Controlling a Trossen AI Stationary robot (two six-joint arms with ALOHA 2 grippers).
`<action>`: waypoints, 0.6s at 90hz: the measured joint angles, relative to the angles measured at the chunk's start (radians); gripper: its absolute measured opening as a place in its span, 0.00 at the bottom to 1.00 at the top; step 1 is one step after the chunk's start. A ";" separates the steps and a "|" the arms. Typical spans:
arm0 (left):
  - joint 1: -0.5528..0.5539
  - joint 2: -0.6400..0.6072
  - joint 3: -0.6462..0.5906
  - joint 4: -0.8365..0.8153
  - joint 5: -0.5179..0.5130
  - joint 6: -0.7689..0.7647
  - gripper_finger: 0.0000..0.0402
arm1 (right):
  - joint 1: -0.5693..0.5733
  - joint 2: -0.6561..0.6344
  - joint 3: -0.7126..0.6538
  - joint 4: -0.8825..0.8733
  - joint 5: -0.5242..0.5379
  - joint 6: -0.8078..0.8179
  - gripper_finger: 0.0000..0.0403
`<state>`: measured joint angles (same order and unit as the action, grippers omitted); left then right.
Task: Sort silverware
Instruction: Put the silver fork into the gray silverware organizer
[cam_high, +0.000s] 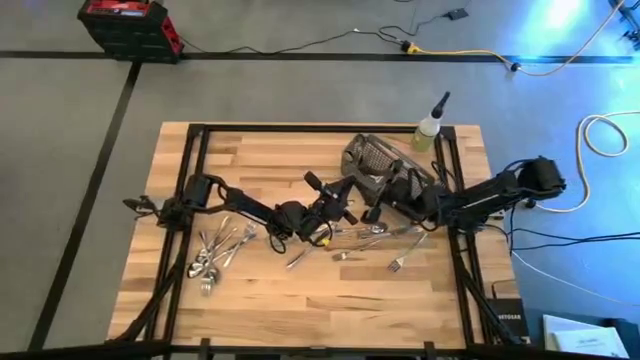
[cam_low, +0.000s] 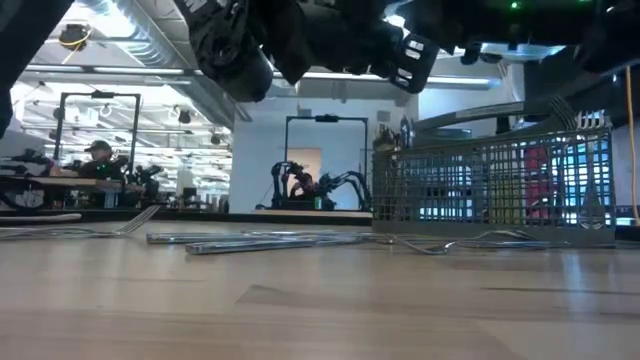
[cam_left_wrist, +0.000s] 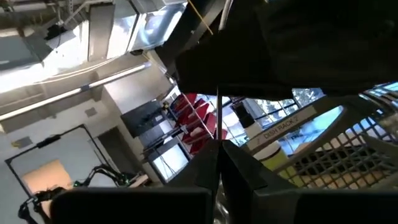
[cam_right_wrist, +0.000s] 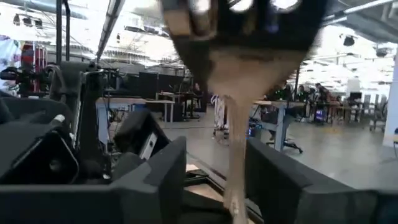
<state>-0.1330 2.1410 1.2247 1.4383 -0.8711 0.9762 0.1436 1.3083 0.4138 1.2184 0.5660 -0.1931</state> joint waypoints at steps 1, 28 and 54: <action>0.000 0.000 0.000 0.000 0.000 0.000 0.00 | 0.000 0.000 -0.001 -0.002 0.001 0.005 0.36; 0.002 0.000 0.000 0.003 -0.004 0.004 0.00 | 0.056 -0.004 -0.001 0.017 0.139 0.032 0.31; 0.003 0.000 0.000 0.003 -0.004 0.001 0.00 | 0.073 -0.004 -0.001 0.045 0.155 0.032 0.21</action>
<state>-0.1303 2.1410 1.2247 1.4414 -0.8753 0.9769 0.2165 1.3045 0.4126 1.2639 0.7214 -0.1614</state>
